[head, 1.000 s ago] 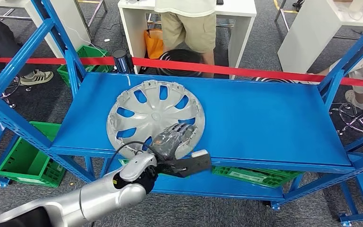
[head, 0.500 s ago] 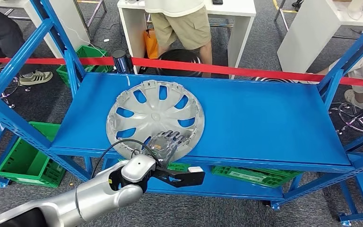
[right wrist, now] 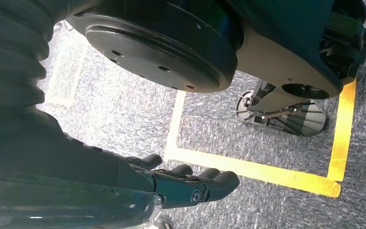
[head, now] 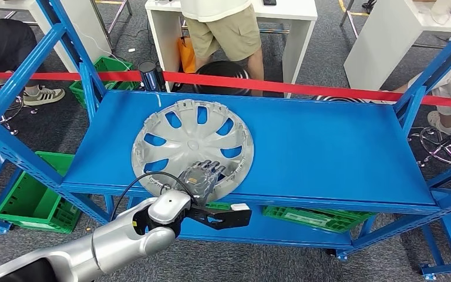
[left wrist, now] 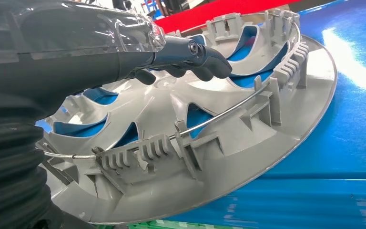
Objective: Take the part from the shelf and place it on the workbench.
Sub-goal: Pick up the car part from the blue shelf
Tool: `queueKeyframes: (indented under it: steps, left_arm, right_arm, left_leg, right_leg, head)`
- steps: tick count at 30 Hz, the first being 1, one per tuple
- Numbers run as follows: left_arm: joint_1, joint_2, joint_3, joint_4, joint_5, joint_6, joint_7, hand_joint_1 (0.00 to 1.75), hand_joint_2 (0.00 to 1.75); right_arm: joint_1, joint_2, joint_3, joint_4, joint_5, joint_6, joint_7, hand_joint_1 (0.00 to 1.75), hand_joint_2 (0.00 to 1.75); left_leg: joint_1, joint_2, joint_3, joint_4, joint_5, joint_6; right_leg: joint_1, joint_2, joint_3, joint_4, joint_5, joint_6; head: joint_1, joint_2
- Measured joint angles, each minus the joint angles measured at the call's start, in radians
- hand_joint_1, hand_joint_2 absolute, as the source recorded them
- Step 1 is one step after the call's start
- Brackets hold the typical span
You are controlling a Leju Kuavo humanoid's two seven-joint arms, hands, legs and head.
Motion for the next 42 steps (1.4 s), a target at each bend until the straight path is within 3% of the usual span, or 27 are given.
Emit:
queueKeyframes:
  steps: [10,14,20,34,42]
  left_arm:
    - [0.025,0.008,0.039,-0.011,0.046,-0.098,0.0,0.0,1.75]
    - [0.043,0.011,0.06,-0.011,0.093,-0.155,0.0,1.75,1.75]
    - [0.051,0.011,0.095,-0.001,0.14,-0.183,0.0,1.75,1.75]
    - [0.046,0.01,0.11,0.031,0.176,-0.078,0.0,1.75,1.75]
    - [0.049,0.009,0.098,0.044,0.175,-0.07,0.0,1.75,1.75]
  right_arm:
    - [0.0,0.0,0.0,0.0,-0.005,0.003,0.0,0.0,1.75]
    - [-0.001,0.0,0.001,0.0,-0.005,0.004,0.0,0.0,1.75]
    - [-0.005,0.0,0.011,0.0,-0.002,0.004,0.007,0.0,1.75]
    - [-0.01,-0.001,0.025,0.0,-0.009,0.004,0.01,0.0,1.75]
    - [-0.01,-0.001,0.025,0.0,-0.01,0.004,0.01,0.0,1.75]
  left_leg:
    - [0.0,0.001,0.0,0.0,0.0,0.0]
    - [0.0,0.002,0.0,0.0,0.0,0.0]
    - [0.0,0.002,0.001,0.0,0.0,0.0]
    - [0.0,0.002,0.002,-0.001,0.0,0.0]
    - [0.0,-0.002,0.002,-0.001,0.0,0.0]
  right_leg:
    - [0.0,0.001,0.0,0.0,0.0,0.0]
    - [0.0,0.001,0.0,0.0,0.0,0.0]
    - [0.0,0.001,0.0,0.0,0.0,0.0]
    - [0.0,0.002,0.001,0.0,0.0,0.0]
    - [0.0,0.001,0.001,0.0,0.0,0.0]
  head:
    - [0.0,0.0]
    - [0.0,0.0]
    - [0.0,0.0]
    - [0.0,0.0]
    - [0.0,0.0]
